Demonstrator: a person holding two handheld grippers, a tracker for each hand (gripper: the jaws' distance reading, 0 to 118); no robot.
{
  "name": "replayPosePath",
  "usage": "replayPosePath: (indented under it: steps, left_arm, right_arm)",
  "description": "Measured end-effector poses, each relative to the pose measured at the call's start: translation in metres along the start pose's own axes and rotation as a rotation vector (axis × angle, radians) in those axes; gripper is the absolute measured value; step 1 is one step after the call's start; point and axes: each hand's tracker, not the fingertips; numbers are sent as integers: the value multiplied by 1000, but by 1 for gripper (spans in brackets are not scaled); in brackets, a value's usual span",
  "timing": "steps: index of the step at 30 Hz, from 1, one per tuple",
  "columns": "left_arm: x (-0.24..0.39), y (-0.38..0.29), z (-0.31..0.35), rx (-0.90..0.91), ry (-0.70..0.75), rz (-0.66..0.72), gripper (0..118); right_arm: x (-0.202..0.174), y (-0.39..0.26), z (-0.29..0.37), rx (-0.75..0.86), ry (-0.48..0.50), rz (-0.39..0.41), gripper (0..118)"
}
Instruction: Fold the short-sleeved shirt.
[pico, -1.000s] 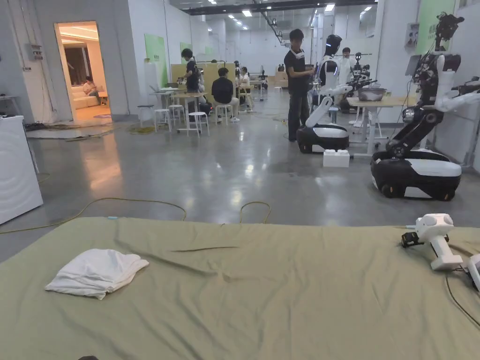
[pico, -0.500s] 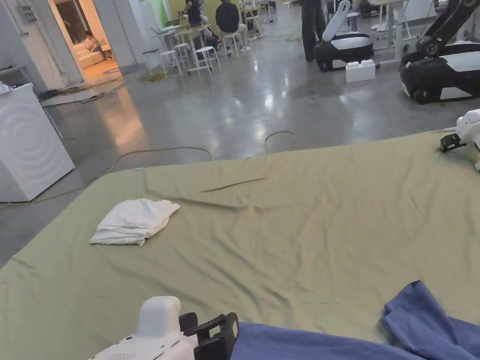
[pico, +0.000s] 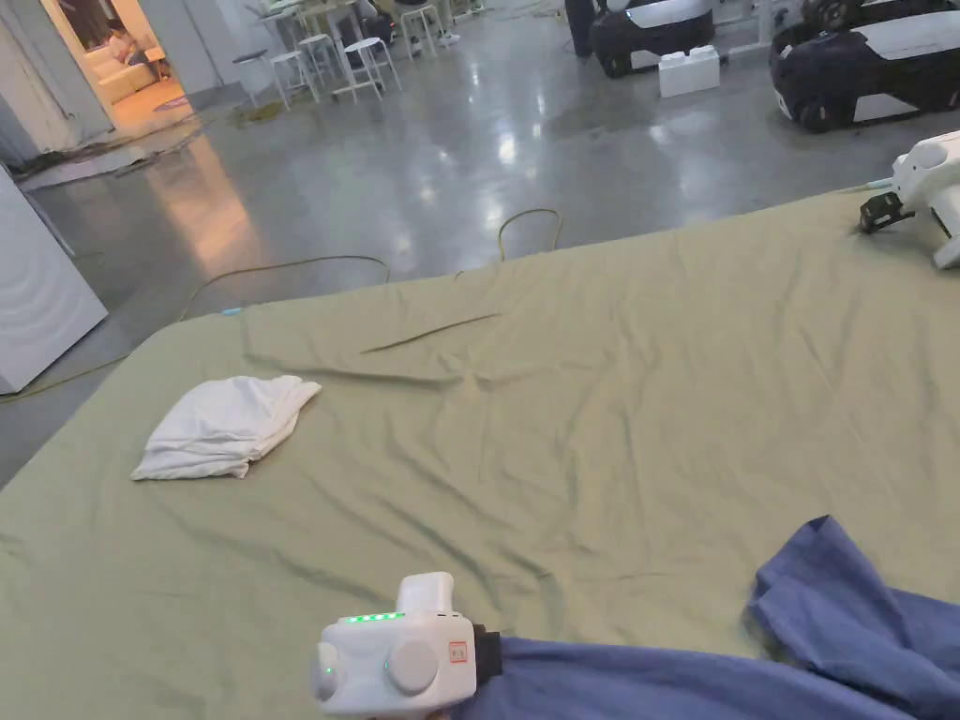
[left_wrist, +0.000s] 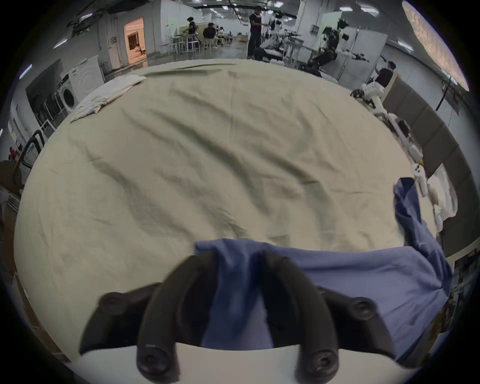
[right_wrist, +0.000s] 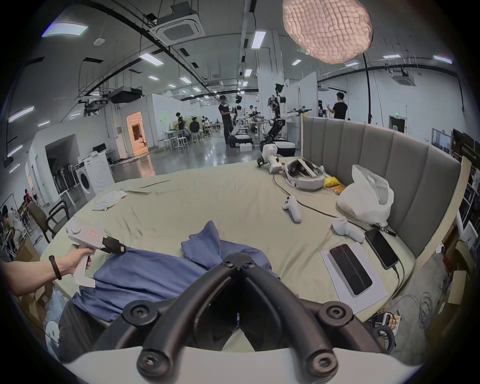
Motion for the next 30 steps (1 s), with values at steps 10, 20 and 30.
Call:
replayPosePath:
  steps: [10, 20, 30]
  left_arm:
    - [23, 1, -5, -77, 28, -72, 6]
    - [18, 6, -4, -96, -2, -66, 6]
    - [12, 11, 6, -99, -33, -53, 5]
  right_arm:
    - [15, 21, -80, -169, 57, 46, 47]
    - [75, 3, -311, -689, 102, 21, 68]
    - [50, -11, -304, -691, 52, 171, 2]
